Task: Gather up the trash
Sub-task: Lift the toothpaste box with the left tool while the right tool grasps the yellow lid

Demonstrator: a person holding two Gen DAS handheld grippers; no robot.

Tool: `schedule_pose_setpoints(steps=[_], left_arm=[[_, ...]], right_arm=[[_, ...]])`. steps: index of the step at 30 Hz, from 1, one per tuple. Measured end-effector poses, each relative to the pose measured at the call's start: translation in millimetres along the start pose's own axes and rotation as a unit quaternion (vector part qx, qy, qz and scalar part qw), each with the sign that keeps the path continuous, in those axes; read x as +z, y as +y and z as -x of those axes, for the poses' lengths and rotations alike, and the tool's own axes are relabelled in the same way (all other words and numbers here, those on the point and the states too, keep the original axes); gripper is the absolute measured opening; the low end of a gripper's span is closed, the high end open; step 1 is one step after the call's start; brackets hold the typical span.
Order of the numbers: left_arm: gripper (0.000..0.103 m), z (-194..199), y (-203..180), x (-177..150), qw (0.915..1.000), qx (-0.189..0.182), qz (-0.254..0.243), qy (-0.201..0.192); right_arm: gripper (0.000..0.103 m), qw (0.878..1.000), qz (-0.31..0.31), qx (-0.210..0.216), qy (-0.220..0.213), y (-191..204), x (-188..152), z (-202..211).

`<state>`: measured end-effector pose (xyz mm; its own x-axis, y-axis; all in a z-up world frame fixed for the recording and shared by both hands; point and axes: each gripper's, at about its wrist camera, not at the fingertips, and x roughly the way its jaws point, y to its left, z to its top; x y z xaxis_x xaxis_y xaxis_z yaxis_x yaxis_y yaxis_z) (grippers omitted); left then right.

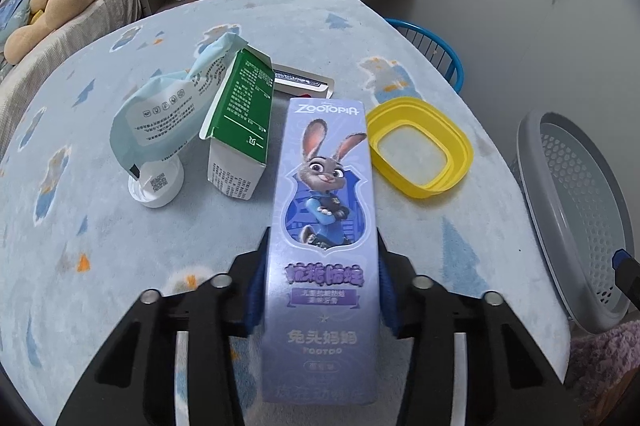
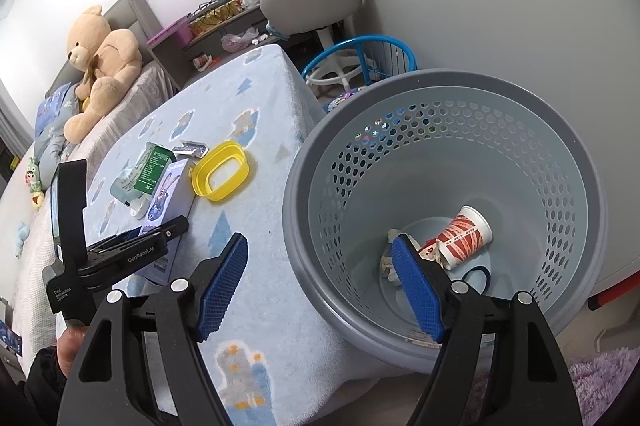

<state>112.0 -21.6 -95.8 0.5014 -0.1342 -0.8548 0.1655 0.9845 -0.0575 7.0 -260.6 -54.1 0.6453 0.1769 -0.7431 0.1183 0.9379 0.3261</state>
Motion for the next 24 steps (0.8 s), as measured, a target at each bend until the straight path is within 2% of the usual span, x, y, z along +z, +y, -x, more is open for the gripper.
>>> schedule_pose_setpoints(steps=[5, 13, 24], left_arm=[[0.043, 6.0, 3.0, -3.7, 1.0, 0.0, -0.002, -0.004], [0.043, 30.9, 9.5, -10.9, 0.9994, -0.01, -0.009, -0.033], [0.043, 64.0, 38.1, -1.9, 0.9963, -0.015, 0.015, -0.083]], right_arm=[[0.073, 1.0, 0.003, -0.002, 0.005, 8.0, 0.9, -3.2], [0.073, 0.999, 0.027, 0.004, 0.021, 36.0, 3.2, -16.3], [0.08, 0.996, 0.094, 0.001, 0.01, 81.4, 33.5, -34.4]])
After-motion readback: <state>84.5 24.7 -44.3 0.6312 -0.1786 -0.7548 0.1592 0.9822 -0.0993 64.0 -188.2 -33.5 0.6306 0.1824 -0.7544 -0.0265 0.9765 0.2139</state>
